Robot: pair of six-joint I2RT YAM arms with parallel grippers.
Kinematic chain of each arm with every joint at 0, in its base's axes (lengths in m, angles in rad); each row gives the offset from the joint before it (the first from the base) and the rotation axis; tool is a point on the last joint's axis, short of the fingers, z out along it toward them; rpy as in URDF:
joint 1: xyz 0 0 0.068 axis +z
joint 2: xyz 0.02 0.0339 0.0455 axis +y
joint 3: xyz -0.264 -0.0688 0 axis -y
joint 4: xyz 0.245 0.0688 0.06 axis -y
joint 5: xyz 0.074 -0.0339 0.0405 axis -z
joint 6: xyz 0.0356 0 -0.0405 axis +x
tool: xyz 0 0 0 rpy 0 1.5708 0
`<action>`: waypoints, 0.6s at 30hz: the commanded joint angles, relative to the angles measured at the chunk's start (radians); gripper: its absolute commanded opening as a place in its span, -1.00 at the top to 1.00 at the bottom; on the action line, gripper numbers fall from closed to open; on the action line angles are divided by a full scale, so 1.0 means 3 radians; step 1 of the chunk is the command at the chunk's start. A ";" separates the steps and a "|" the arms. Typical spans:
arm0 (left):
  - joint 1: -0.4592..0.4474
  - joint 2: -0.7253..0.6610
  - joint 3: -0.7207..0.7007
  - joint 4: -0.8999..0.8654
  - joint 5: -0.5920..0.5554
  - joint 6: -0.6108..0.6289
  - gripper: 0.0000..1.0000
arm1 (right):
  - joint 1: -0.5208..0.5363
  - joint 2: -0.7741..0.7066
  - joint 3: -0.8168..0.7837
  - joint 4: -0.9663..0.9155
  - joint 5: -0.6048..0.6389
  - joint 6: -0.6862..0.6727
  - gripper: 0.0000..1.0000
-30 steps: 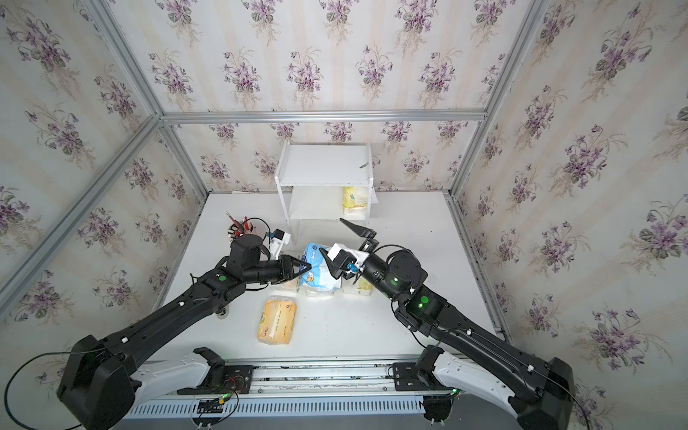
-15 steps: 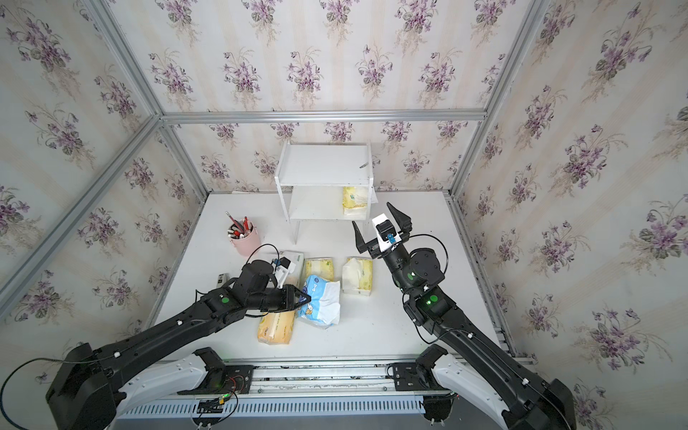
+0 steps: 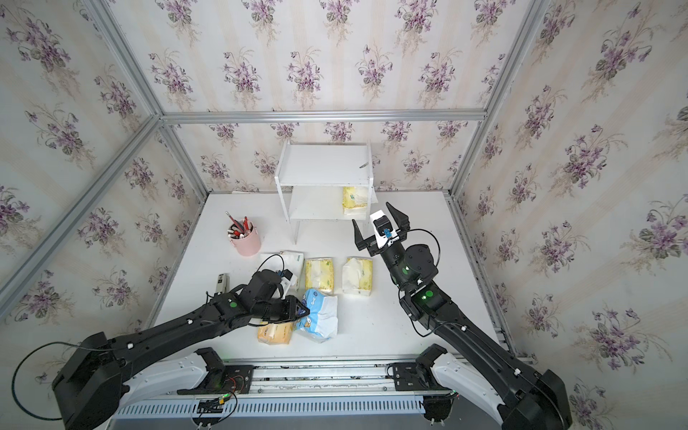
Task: Remove the tissue boxes from the shelf
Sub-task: Place the box of tissues at the center of the board.
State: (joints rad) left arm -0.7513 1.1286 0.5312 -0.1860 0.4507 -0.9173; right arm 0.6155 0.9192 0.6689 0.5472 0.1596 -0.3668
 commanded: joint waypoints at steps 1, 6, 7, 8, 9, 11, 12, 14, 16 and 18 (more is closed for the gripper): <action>0.0000 0.0098 0.0022 0.0027 -0.0099 -0.0048 0.41 | -0.0007 0.0012 0.0011 0.0125 -0.0020 0.0041 -0.99; 0.0000 0.0203 0.0059 -0.0023 -0.0092 -0.0032 0.34 | -0.0006 0.0037 0.0005 0.0154 -0.0018 0.0070 -0.99; -0.0006 0.0216 0.0069 -0.0060 -0.0099 -0.0026 0.31 | -0.0006 0.0040 0.0014 0.0150 -0.0021 0.0073 -0.99; -0.0009 0.0225 0.0071 -0.0088 -0.0111 -0.0023 0.29 | -0.0006 0.0042 0.0013 0.0150 -0.0021 0.0077 -0.99; -0.0011 0.0227 0.0070 -0.0098 -0.0112 -0.0009 0.27 | -0.0009 0.0046 0.0008 0.0150 -0.0025 0.0075 -0.99; -0.0009 0.0243 0.0065 -0.0116 -0.0093 0.0018 0.21 | -0.0011 0.0045 0.0005 0.0140 -0.0034 0.0072 -0.99; -0.0010 0.0256 0.0073 -0.0124 -0.0071 0.0030 0.18 | -0.0011 0.0045 0.0009 0.0137 -0.0042 0.0064 -0.99; -0.0007 0.0310 0.0103 -0.0189 -0.0044 0.0083 0.12 | -0.0011 0.0045 0.0006 0.0110 -0.0018 0.0065 -0.99; -0.0009 0.0350 0.0119 -0.0229 -0.0041 0.0106 0.08 | -0.0012 0.0048 0.0007 0.0080 0.0001 0.0064 -0.99; -0.0011 0.0374 0.0118 -0.0225 -0.0035 0.0105 0.05 | -0.0012 0.0042 0.0007 0.0053 0.0010 0.0067 -0.99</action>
State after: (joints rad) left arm -0.7540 1.2331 0.5594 -0.2295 0.4351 -0.9089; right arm 0.6121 0.9314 0.6689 0.5533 0.1520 -0.3473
